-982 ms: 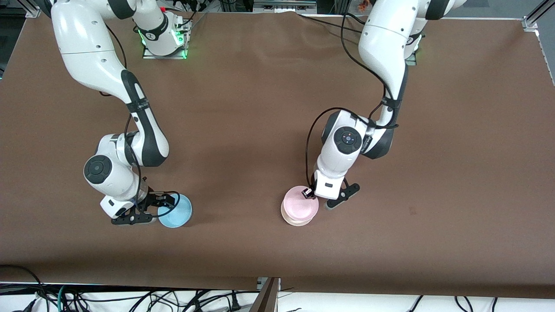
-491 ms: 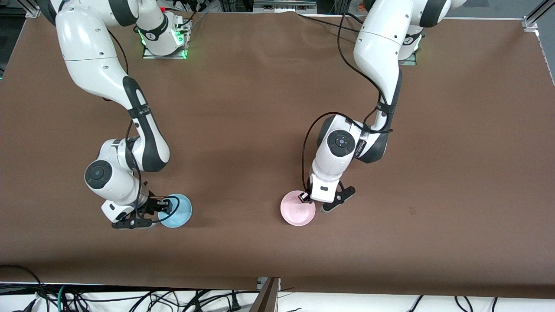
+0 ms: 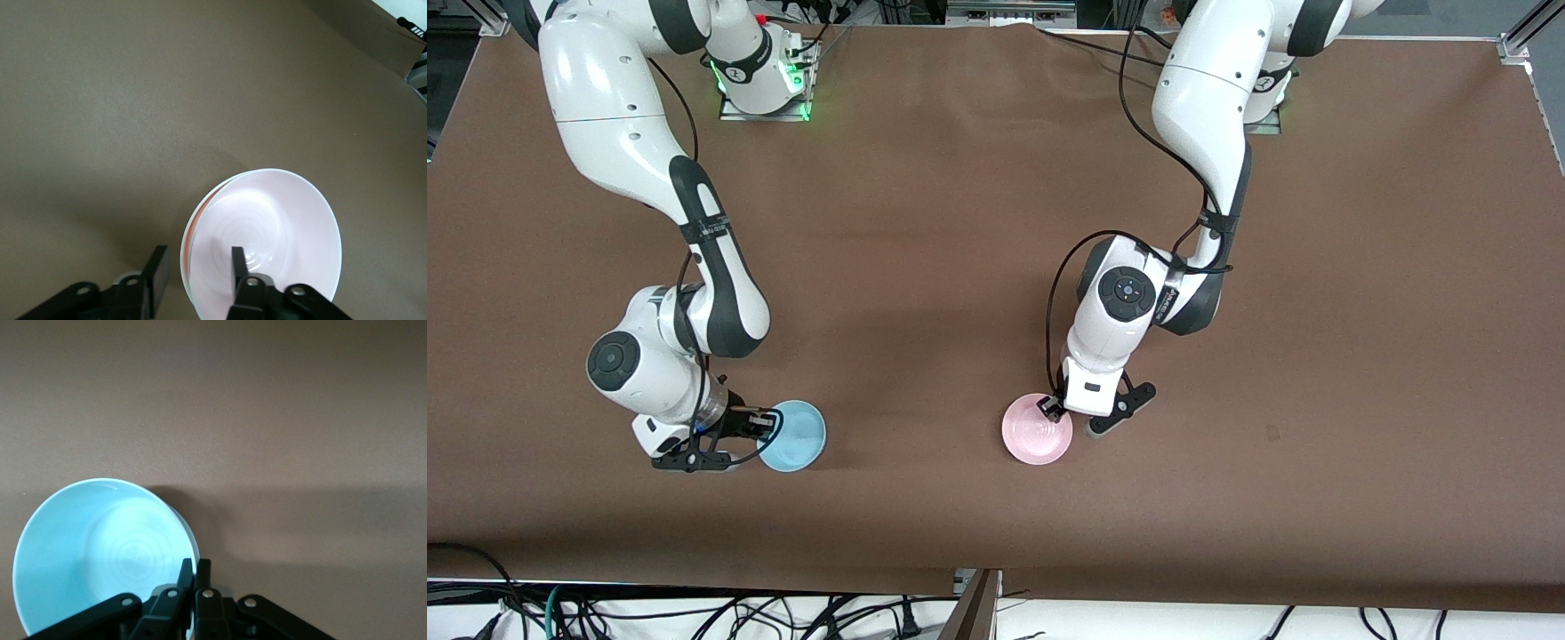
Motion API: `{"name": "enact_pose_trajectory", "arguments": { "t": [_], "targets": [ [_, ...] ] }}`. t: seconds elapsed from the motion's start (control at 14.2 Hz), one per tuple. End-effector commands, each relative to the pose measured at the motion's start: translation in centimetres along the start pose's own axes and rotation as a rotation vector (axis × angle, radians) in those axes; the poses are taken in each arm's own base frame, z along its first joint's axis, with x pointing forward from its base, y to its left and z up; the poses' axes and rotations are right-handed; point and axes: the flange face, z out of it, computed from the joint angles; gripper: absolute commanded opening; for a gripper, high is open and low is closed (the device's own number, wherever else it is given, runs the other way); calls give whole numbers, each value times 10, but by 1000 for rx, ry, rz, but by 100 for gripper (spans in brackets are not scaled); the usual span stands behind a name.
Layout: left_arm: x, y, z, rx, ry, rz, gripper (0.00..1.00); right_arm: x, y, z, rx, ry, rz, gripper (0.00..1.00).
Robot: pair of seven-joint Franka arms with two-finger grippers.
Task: Stack pink and blue bowls on white bowl
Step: 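Release the pink bowl with the left gripper while the right gripper grasps the blue bowl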
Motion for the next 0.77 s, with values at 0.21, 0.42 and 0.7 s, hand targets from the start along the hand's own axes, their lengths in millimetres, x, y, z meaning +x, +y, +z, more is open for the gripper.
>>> {"name": "enact_pose_trajectory", "arguments": {
  "t": [0.21, 0.42, 0.7],
  "targets": [
    [11, 26, -46, 20, -9, 1, 53, 18, -20, -25, 30, -35, 71, 0],
    [10, 26, -46, 34, -13, 5, 27, 16, -76, -35, 58, -30, 223, 0],
    [2, 19, -20, 61, -16, 14, 14, 7, -152, -51, 98, -18, 417, 0]
  ]
}}
